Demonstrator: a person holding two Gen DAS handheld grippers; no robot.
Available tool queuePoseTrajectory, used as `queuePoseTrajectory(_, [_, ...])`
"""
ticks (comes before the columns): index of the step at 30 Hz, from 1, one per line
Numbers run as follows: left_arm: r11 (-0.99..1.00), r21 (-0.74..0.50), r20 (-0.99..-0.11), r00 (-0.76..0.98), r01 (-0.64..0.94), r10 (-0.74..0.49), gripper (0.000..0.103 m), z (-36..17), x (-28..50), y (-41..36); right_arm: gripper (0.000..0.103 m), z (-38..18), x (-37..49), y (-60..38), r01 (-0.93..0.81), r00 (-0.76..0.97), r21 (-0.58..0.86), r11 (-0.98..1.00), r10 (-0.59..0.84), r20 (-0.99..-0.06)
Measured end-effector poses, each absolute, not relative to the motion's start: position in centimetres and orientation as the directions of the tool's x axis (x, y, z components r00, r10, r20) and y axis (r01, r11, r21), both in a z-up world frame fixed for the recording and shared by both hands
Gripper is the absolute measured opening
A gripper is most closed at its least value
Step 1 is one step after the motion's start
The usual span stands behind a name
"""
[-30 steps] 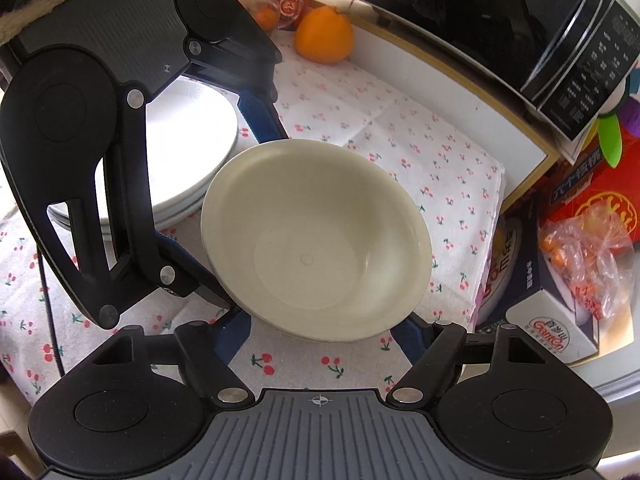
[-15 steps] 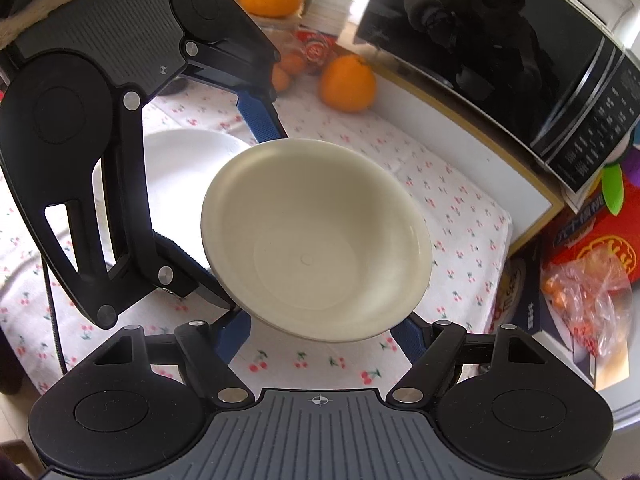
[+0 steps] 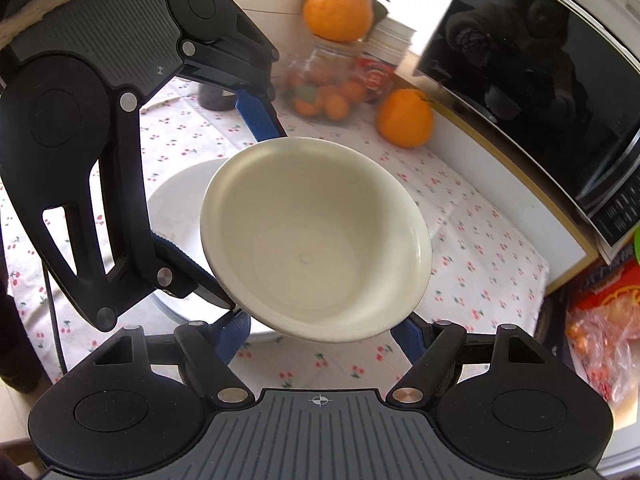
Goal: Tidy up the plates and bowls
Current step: 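Lift the nested bowls with both grippers and carry them over the plate stack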
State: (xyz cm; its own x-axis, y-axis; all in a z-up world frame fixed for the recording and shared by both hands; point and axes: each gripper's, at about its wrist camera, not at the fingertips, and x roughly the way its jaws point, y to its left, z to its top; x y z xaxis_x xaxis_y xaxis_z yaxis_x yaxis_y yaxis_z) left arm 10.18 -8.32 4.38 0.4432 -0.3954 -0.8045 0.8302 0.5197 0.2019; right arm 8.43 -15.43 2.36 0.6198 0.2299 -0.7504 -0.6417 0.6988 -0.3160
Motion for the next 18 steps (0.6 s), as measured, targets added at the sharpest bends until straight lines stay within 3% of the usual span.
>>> queuePoseTrajectory(18, [0.583,0.136,-0.822,0.420,0.801,-0.385,0.088,2.5,11.2,-4.3,0.077,0.3,10.3,-10.4,-0.694,0.568,-0.312,0.649,0.227,-0.791])
